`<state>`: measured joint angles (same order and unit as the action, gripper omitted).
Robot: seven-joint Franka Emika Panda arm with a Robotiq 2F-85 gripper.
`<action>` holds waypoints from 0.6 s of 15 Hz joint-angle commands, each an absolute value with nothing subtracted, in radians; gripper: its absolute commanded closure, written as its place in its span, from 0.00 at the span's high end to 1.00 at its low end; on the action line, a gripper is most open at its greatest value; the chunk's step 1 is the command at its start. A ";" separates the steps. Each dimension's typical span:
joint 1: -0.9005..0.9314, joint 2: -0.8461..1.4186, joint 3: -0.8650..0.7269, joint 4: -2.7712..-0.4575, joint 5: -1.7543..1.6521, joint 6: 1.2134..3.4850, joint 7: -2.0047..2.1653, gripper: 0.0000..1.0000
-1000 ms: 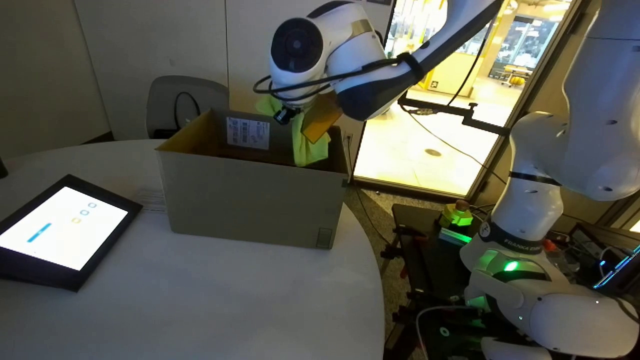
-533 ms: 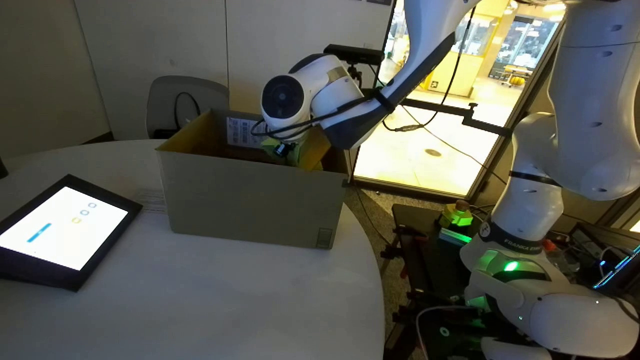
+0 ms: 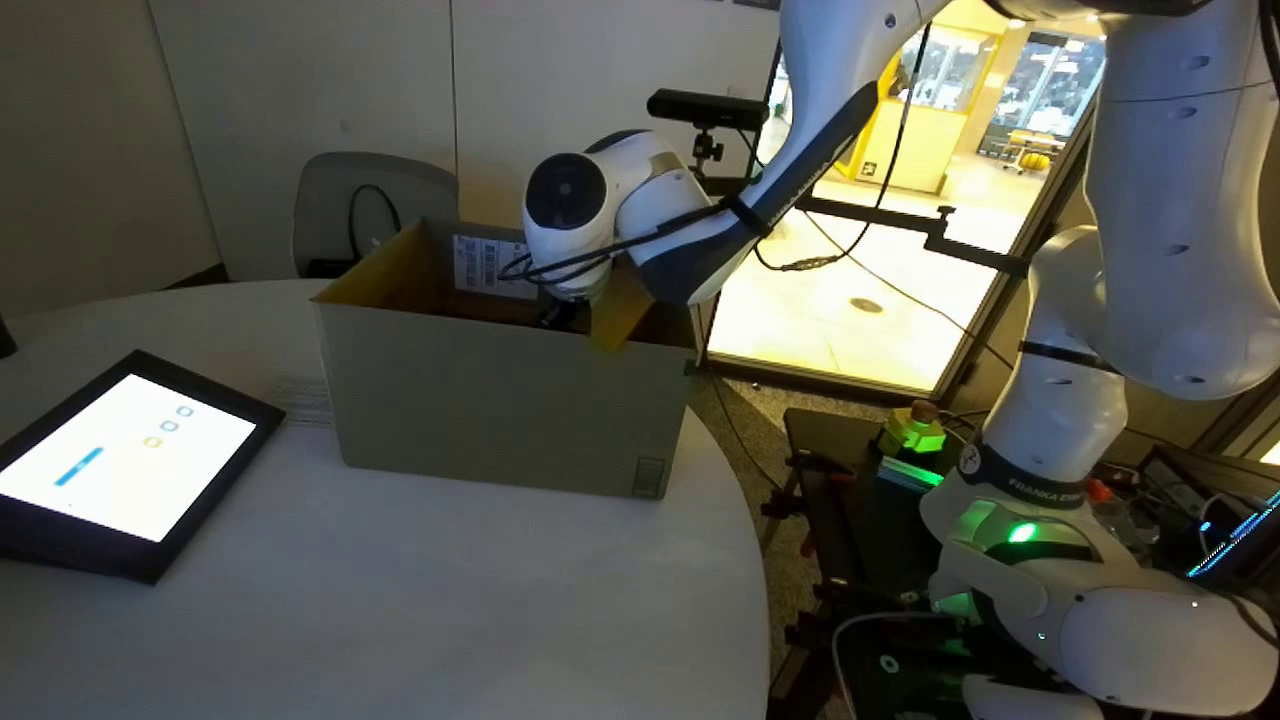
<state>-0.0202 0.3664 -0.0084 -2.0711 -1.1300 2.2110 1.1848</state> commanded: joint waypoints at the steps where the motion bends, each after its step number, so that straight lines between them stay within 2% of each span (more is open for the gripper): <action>1: -0.012 0.294 0.006 -2.113 -1.063 2.301 1.139 1.00; 9: 0.084 0.100 0.037 -2.192 -1.104 2.281 1.155 1.00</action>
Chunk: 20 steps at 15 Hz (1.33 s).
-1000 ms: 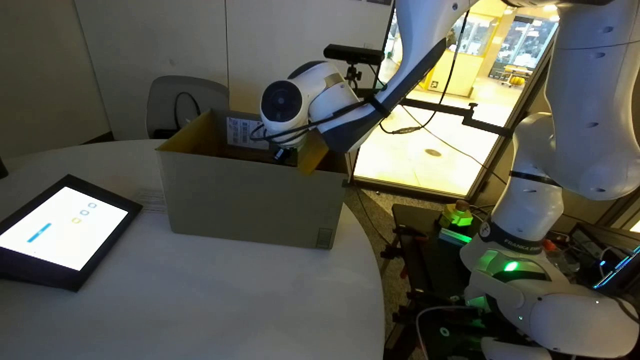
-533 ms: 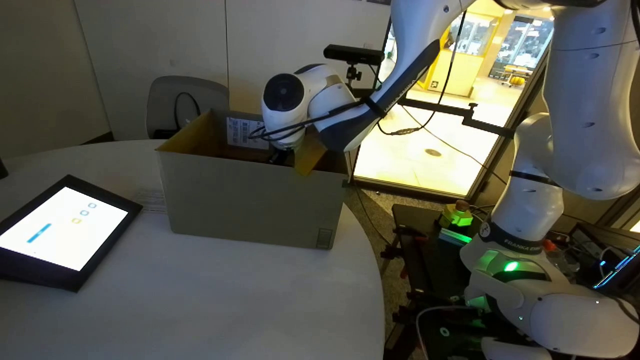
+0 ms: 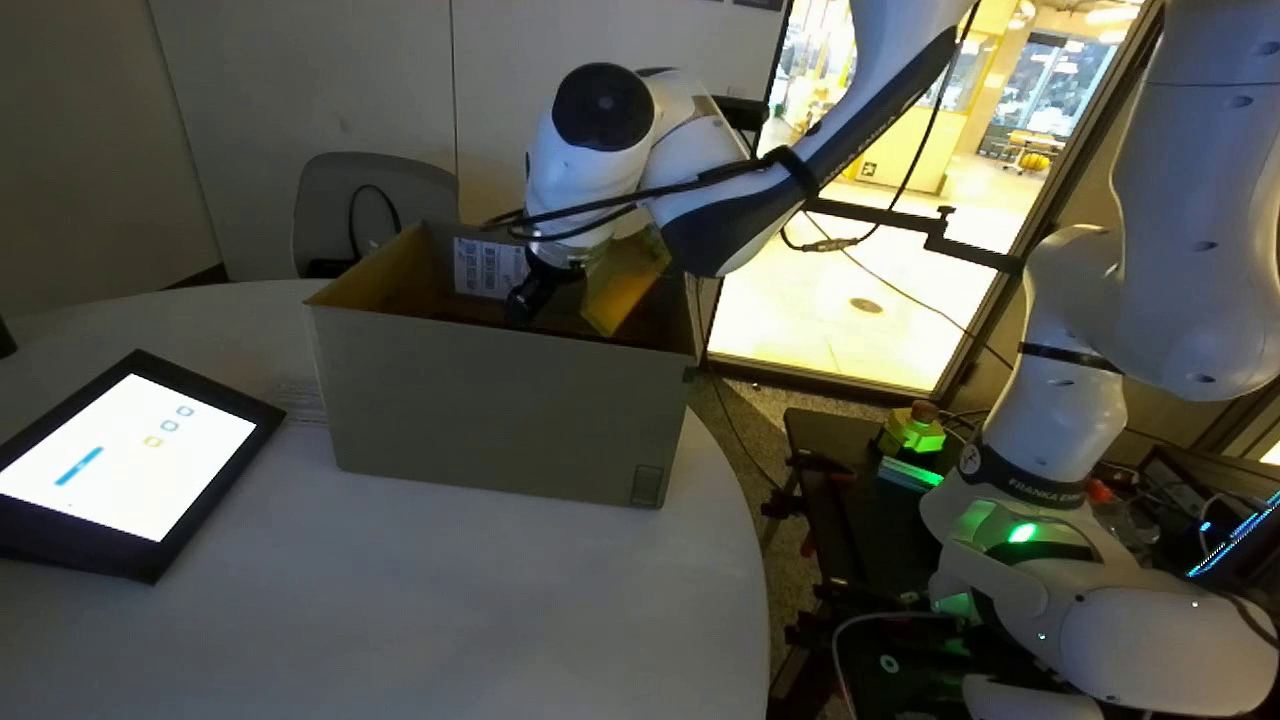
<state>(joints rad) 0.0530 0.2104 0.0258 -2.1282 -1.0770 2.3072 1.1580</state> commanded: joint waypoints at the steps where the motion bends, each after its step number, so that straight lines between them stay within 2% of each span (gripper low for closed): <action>1: 0.095 0.069 0.044 -2.204 -1.113 2.267 1.160 1.00; 9: 0.167 -0.212 0.150 -2.300 -0.968 2.324 1.034 1.00; 13: 0.236 -0.317 0.185 -2.305 -0.700 2.360 0.820 1.00; 17: 0.249 -0.376 0.219 -2.269 -0.422 2.277 0.627 1.00; 19: 0.229 -0.382 0.241 -2.241 -0.353 2.218 0.588 1.00; 20: 0.203 -0.371 0.262 -2.267 -0.388 2.268 0.624 1.00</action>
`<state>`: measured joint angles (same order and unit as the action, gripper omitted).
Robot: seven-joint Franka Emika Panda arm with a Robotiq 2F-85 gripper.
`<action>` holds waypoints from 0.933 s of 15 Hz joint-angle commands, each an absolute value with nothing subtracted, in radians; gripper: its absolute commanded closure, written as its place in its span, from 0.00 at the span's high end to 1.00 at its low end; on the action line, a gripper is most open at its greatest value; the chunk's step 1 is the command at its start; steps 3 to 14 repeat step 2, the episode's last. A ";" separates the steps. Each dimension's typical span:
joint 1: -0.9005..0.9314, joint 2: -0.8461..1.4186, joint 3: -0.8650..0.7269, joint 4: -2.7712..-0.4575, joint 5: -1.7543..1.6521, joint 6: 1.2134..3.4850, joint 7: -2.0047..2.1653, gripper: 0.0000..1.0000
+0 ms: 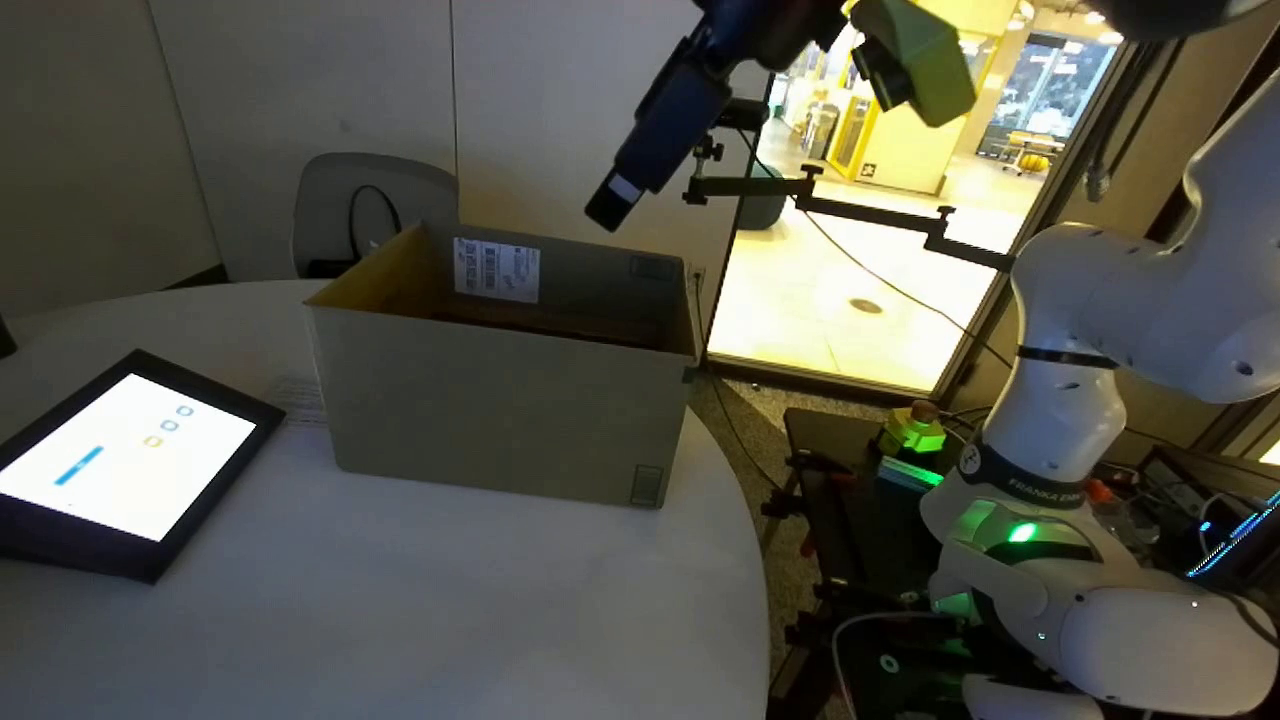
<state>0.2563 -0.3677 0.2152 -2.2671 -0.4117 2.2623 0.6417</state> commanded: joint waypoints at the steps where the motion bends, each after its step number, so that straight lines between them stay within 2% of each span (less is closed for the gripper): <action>1: 0.202 -0.379 0.265 -2.263 -0.368 2.249 0.610 1.00; 14: 0.201 -0.382 0.267 -2.260 -0.358 2.242 0.604 1.00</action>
